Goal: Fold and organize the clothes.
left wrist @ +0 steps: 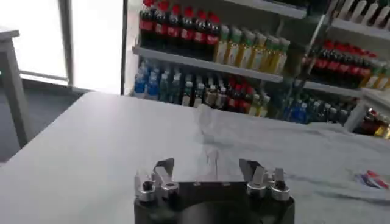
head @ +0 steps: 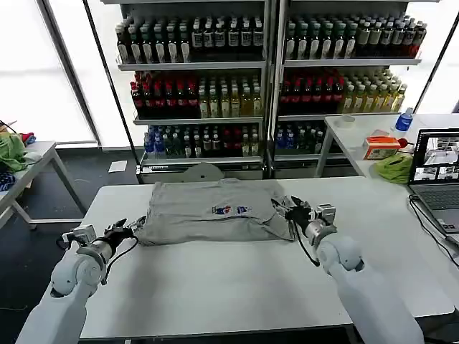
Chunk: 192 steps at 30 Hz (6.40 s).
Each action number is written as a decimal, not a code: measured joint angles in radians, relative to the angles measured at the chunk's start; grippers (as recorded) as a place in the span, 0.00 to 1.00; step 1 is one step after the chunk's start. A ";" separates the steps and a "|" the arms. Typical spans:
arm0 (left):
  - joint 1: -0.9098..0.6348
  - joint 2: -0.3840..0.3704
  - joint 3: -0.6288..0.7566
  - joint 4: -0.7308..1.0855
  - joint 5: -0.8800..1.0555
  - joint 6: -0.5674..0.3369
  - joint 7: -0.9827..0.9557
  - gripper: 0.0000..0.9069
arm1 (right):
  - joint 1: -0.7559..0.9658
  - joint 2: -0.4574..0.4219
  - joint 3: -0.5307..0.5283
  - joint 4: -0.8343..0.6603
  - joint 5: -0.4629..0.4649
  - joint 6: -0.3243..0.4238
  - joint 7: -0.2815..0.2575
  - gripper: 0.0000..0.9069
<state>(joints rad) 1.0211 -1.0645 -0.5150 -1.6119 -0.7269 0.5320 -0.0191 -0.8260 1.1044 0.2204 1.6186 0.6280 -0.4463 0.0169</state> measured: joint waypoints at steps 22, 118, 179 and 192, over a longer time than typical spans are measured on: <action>0.053 -0.017 0.023 -0.022 0.003 -0.011 0.013 0.18 | -0.243 0.046 0.083 0.120 -0.153 -0.086 0.031 0.00; 0.637 -0.138 -0.321 -0.519 0.096 0.047 0.061 1.00 | -0.673 -0.352 0.293 0.516 0.163 -0.104 -0.029 1.00; -0.302 0.060 0.191 0.368 0.031 0.035 0.161 1.00 | 0.511 0.219 -0.237 -0.765 0.004 -0.081 -0.165 0.00; -0.324 0.058 0.224 0.400 0.038 0.035 0.174 1.00 | 0.506 0.219 -0.245 -0.749 0.022 -0.084 -0.165 0.00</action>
<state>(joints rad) 0.6970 -1.0061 -0.2915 -1.2119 -0.6886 0.5672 0.1551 -0.3205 1.3230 -0.0241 0.8699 0.6497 -0.5301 -0.1479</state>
